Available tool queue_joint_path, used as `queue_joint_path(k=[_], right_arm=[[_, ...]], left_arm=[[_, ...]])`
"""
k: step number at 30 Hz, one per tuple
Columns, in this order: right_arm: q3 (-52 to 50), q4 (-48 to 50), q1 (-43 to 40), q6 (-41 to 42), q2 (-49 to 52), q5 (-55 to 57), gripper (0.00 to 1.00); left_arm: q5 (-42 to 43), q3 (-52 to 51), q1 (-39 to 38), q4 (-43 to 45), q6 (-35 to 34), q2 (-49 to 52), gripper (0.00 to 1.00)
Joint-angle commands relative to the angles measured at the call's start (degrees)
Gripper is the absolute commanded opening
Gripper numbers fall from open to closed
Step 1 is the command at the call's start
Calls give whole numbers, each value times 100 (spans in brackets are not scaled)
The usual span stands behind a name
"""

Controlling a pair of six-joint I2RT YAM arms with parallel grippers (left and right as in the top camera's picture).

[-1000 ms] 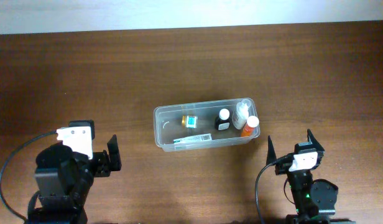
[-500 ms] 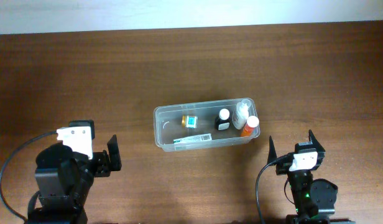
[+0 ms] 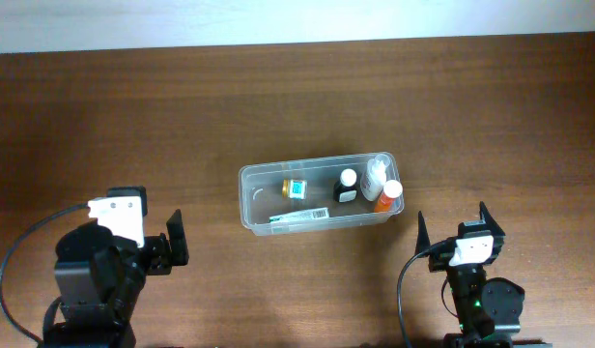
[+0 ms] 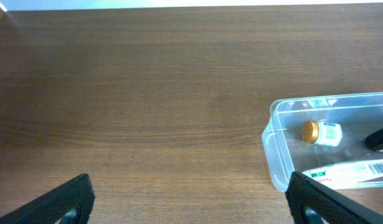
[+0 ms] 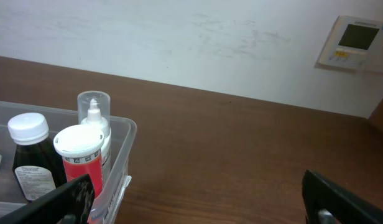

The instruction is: Pack container

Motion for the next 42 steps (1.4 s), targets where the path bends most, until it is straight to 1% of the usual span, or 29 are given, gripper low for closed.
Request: queue_joint_path(k=[1, 4, 6, 10, 12, 15, 18, 24, 27, 29, 30, 31, 35, 42], right_arm=[[-31, -35, 35, -2, -52, 90, 98], [-31, -35, 35, -2, -52, 92, 98], [-31, -35, 35, 0, -52, 92, 98], [-31, -35, 35, 0, -55, 90, 98], [-31, -35, 35, -2, -52, 92, 98], [-31, -35, 35, -2, -52, 90, 98], [-31, -35, 35, -2, -52, 92, 98], [-31, -35, 35, -2, -55, 92, 98], [-31, -35, 35, -2, -55, 92, 98], [-31, -33, 35, -2, -52, 92, 98], [-31, -35, 35, -2, -52, 90, 98], [-31, -35, 35, -2, -55, 90, 98], [-31, -35, 35, -2, -55, 92, 98], [-31, -35, 35, 0, -55, 92, 98]], left_arm=[[2, -28, -9, -138, -37, -205, 99], [-22, -103, -9, -557, -35, -573, 99], [-17, -278, -9, -660, -37, -920, 99], [85, -1056, -7, -551, -39, -1897, 99], [92, -1475, -9, -289, -39, -2245, 99], [90, -2149, -9, 413, -37, -2704, 99], [107, -2859, -9, 1362, -39, -3108, 99], [81, -4223, -7, 3633, -31, -3709, 100], [66, -4800, -9, 4892, 127, -3746, 99], [70, -5075, -9, 5473, 144, -3746, 100], [81, -5195, -9, 5580, 140, -3746, 99], [109, -5209, -15, 5431, 142, -3746, 99], [74, -5200, -13, 4459, 142, -3746, 99], [85, -5195, -13, 4507, 142, -3703, 99]])
